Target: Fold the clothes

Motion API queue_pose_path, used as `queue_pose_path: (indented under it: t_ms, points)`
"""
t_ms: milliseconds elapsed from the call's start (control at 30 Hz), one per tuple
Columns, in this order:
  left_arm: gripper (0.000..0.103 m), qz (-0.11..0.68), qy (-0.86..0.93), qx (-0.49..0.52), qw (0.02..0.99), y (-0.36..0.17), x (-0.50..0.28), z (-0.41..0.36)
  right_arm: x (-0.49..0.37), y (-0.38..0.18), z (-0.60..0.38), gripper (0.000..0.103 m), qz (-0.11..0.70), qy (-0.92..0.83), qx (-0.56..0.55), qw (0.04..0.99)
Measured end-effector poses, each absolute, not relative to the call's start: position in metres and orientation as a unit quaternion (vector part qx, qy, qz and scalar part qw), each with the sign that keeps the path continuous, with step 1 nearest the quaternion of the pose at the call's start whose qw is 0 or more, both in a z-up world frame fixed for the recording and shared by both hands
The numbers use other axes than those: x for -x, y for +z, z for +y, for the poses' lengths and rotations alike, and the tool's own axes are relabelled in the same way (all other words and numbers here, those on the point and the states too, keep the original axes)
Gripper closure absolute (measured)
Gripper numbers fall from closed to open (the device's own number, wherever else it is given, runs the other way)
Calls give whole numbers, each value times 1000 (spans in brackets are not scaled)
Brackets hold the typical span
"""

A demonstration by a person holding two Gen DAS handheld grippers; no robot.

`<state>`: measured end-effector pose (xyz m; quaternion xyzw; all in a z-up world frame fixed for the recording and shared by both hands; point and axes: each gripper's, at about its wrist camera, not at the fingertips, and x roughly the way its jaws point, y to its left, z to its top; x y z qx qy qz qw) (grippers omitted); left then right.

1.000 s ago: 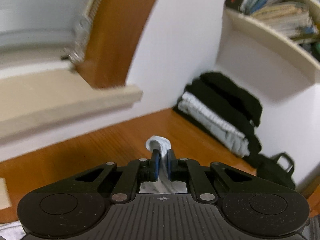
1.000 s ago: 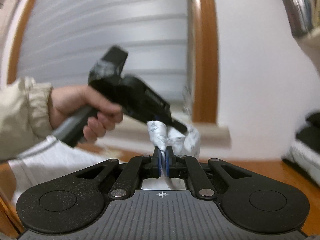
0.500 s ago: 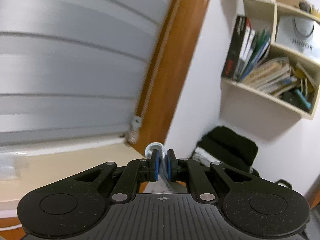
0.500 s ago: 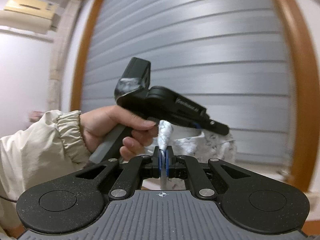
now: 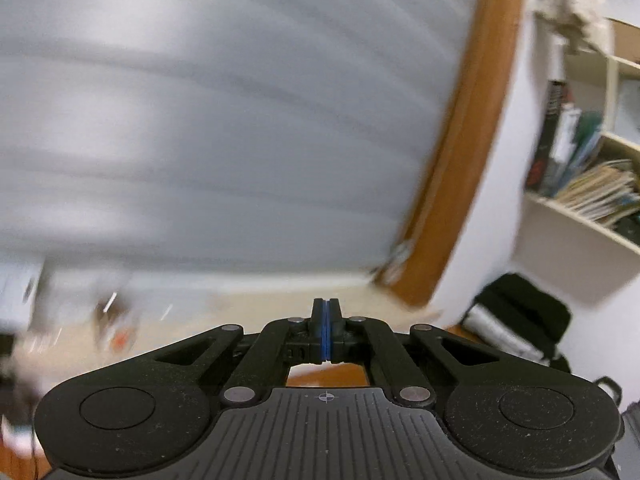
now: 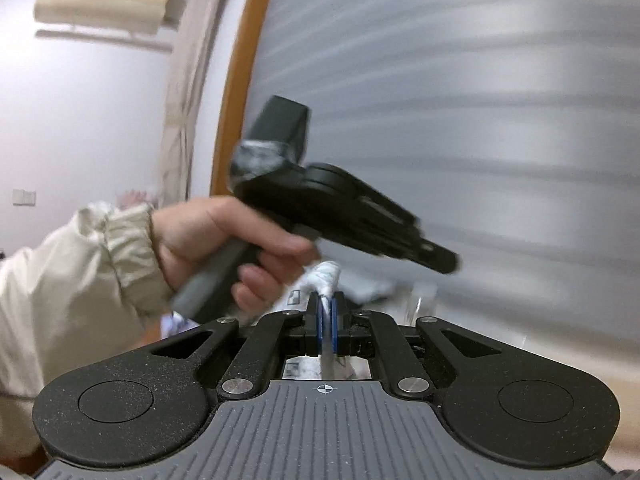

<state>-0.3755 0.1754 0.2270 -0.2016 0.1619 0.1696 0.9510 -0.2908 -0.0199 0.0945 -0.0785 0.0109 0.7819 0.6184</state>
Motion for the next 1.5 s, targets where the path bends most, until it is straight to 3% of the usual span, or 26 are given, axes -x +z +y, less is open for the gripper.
queue_pose_path:
  t_ms: [200, 267, 433, 500, 567, 767, 867, 1167, 1500]
  points:
    - [101, 206, 212, 252, 921, 148, 421, 202, 284, 69, -8, 98, 40, 773, 95, 626]
    - [80, 203, 223, 270, 915, 134, 437, 207, 278, 72, -4, 98, 39, 765, 96, 636]
    - [76, 207, 238, 283, 906, 119, 456, 213, 255, 79, 15, 98, 35, 740, 101, 665]
    - [67, 202, 236, 296, 903, 117, 458, 210, 243, 78, 21, 98, 35, 730, 99, 676]
    - [48, 198, 233, 310, 900, 115, 461, 208, 231, 78, 26, 98, 34, 720, 98, 686]
    - [28, 133, 203, 428, 871, 109, 464, 203, 234, 71, 28, 98, 24, 721, 100, 686]
    - [25, 111, 178, 482, 851, 104, 466, 200, 243, 65, 27, 98, 18, 727, 105, 679]
    - [24, 178, 185, 516, 817, 46, 481, 198, 340, -43, 32, 98, 84, 789, 191, 578]
    - [20, 203, 195, 458, 843, 51, 475, 187, 357, -70, 34, 97, 87, 791, 222, 563]
